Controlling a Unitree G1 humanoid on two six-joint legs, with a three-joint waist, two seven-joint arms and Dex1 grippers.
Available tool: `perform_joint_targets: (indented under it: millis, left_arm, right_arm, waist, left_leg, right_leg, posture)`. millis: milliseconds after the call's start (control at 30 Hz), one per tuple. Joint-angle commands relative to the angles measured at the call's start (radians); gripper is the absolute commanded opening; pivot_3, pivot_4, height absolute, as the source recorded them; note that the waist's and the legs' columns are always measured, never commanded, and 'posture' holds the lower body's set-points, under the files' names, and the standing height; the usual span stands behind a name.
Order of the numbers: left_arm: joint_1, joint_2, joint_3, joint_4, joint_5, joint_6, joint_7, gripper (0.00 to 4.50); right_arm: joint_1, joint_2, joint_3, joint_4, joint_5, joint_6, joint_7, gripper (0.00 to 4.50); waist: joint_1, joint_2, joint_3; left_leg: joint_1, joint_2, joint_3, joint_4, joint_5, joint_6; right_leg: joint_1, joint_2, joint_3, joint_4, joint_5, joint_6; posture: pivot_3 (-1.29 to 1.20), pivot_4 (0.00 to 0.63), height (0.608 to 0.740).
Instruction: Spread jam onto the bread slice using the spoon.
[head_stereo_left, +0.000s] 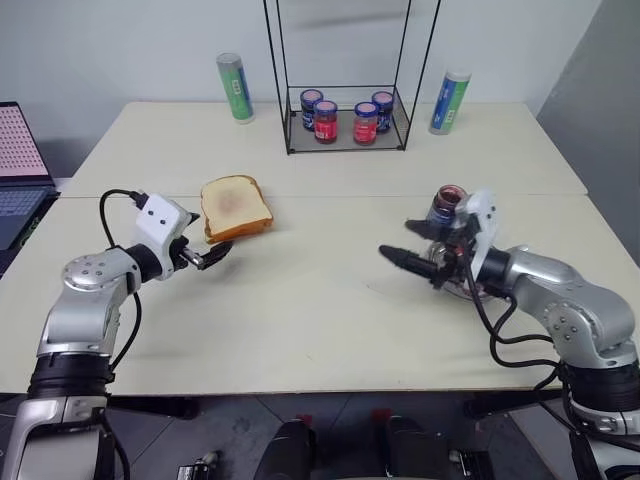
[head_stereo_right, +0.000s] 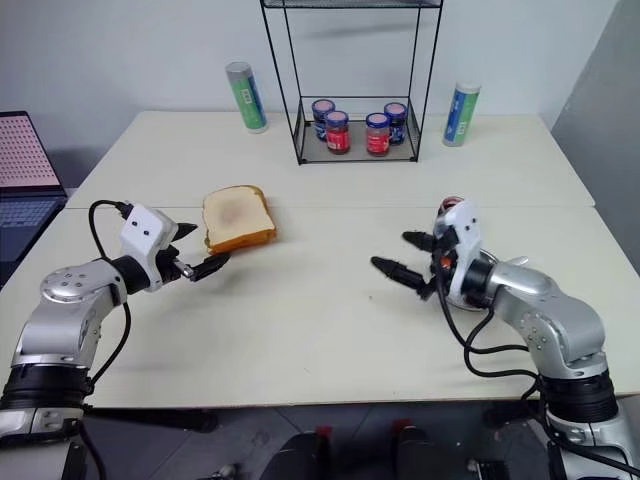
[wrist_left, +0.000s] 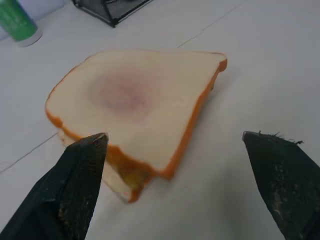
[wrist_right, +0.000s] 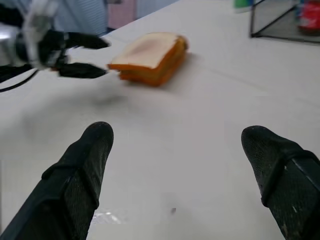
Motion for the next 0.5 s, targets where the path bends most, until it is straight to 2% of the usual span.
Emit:
perform_joint_targets:
  millis: [33,167,267,500]
  left_arm:
    - [-0.066,-0.008,-0.008,0.111,0.035,-0.086,-0.013,4.5]
    - [-0.111,-0.016,-0.02,0.201,0.054,-0.119,-0.033,4.5]
    - [-0.138,-0.019,-0.022,0.259,0.069,-0.153,-0.035,4.01]
    - [-0.195,-0.031,-0.018,0.346,0.079,-0.204,-0.048,2.45]
  right_arm:
    - [-0.048,0.029,-0.014,-0.014,0.017,-0.001,-0.002,4.46]
    - [-0.041,0.036,-0.002,-0.022,0.01,0.003,0.001,4.46]
    - [-0.025,0.028,0.004,-0.032,0.004,0.002,0.008,4.5]
    - [-0.025,0.036,-0.004,-0.029,-0.004,-0.001,-0.004,4.5]
  waist:
    - [-0.002,0.0,0.0]
    - [-0.003,0.0,0.0]
    - [-0.003,0.0,0.0]
    - [-0.003,0.0,0.0]
  left_leg:
    - [0.0,0.0,-0.001,0.0,0.0,0.0]
    - [-0.003,0.0,-0.003,0.0,0.0,0.0]
    - [-0.008,0.0,-0.003,0.001,0.0,0.0]
    - [-0.008,-0.001,-0.003,0.001,0.0,0.0]
  right_leg:
    - [0.0,0.0,0.0,0.0,0.0,0.0]
    - [-0.005,0.0,0.001,0.003,0.0,0.0]
    - [-0.012,0.0,0.001,0.005,0.0,0.0]
    - [-0.012,0.0,0.001,0.005,0.0,0.0]
  posture:
    - [0.0,0.15,0.74]
    - [0.0,0.15,0.74]
    - [0.0,0.15,0.74]
    - [0.0,0.15,0.74]
